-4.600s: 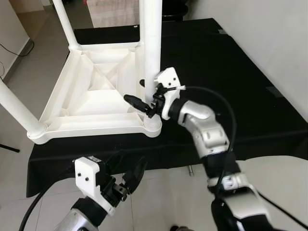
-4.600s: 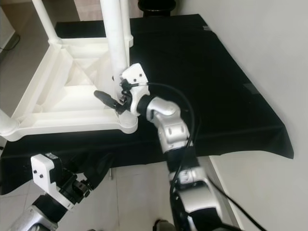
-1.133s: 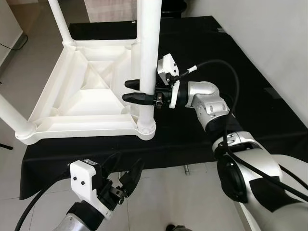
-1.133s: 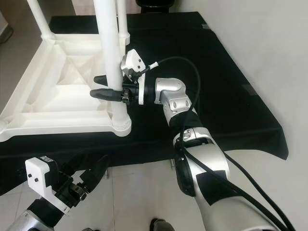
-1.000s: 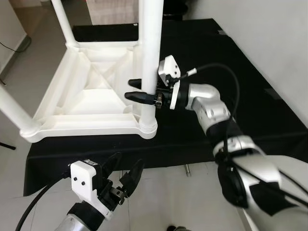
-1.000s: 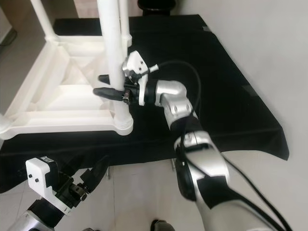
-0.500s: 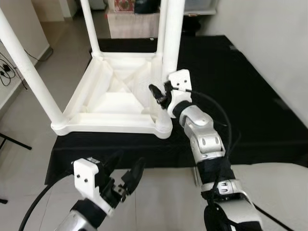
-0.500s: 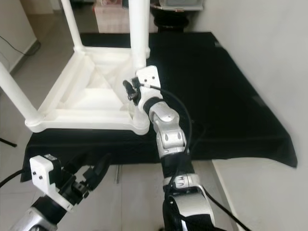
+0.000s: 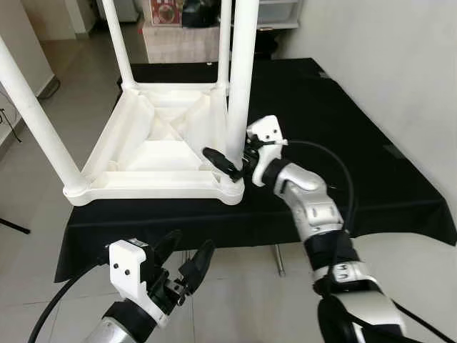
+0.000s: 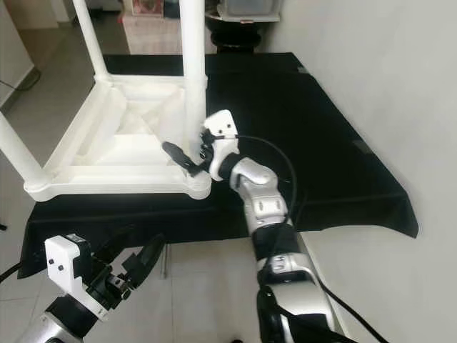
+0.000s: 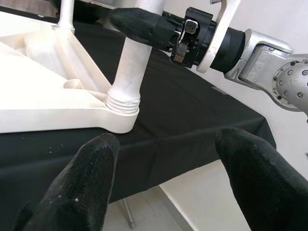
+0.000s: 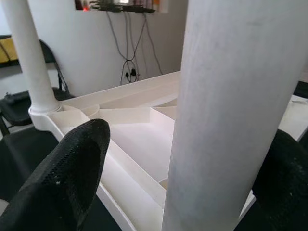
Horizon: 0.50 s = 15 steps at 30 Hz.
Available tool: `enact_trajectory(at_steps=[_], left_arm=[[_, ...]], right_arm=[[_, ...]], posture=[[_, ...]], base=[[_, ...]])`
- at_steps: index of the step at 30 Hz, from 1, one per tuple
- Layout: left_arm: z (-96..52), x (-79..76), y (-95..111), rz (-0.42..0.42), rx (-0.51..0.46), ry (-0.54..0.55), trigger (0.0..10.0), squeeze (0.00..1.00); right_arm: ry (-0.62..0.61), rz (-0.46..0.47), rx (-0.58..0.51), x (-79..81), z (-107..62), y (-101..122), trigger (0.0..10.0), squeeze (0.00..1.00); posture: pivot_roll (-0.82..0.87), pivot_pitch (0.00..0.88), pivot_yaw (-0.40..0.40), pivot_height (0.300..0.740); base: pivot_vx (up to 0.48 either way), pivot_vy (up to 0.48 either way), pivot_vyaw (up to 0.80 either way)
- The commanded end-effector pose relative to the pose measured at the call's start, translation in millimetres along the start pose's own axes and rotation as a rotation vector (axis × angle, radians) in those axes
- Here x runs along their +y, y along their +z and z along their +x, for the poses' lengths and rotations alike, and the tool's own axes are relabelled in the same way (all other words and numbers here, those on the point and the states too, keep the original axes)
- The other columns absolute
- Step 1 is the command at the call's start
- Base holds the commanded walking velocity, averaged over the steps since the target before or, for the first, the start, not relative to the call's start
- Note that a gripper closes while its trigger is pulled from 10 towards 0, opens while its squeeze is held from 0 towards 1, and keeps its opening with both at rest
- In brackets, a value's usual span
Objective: Building children table
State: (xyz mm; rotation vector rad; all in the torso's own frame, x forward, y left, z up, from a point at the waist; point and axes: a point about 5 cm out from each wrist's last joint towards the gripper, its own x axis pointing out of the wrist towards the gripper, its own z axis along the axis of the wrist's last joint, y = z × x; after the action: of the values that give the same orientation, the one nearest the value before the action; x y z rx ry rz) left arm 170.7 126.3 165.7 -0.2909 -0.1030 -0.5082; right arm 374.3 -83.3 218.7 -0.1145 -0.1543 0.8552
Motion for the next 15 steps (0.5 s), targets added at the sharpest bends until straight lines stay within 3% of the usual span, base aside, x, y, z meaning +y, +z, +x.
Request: enact_trajectory(at_steps=[1, 7, 15], left_arm=[[-1.3, -0.5, -1.8, 0.001, 0.006, 0.005, 10.0, 0.00], [-4.8, -2.4, -0.2, 0.001, 0.006, 0.012, 10.0, 0.00], [-7.3, -4.6, 0.3, -0.003, 0.014, 0.010, 10.0, 0.00]], right_arm=[[0.065, -0.015, 0.006, 6.6, 6.2, -0.5, 10.0, 0.00], [0.137, -0.090, 0.069, -3.2, 9.9, -2.0, 10.0, 0.00], [0.224, -0.083, 0.089, 2.1, 12.1, -5.2, 10.0, 0.00]], posture=[[0.08, 0.150, -0.053, 0.740], [0.09, 0.175, -0.048, 0.740], [0.09, 0.190, -0.046, 0.740]], base=[[0.000, 0.000, 0.00], [0.000, 0.000, 0.00], [0.000, 0.000, 0.00]])
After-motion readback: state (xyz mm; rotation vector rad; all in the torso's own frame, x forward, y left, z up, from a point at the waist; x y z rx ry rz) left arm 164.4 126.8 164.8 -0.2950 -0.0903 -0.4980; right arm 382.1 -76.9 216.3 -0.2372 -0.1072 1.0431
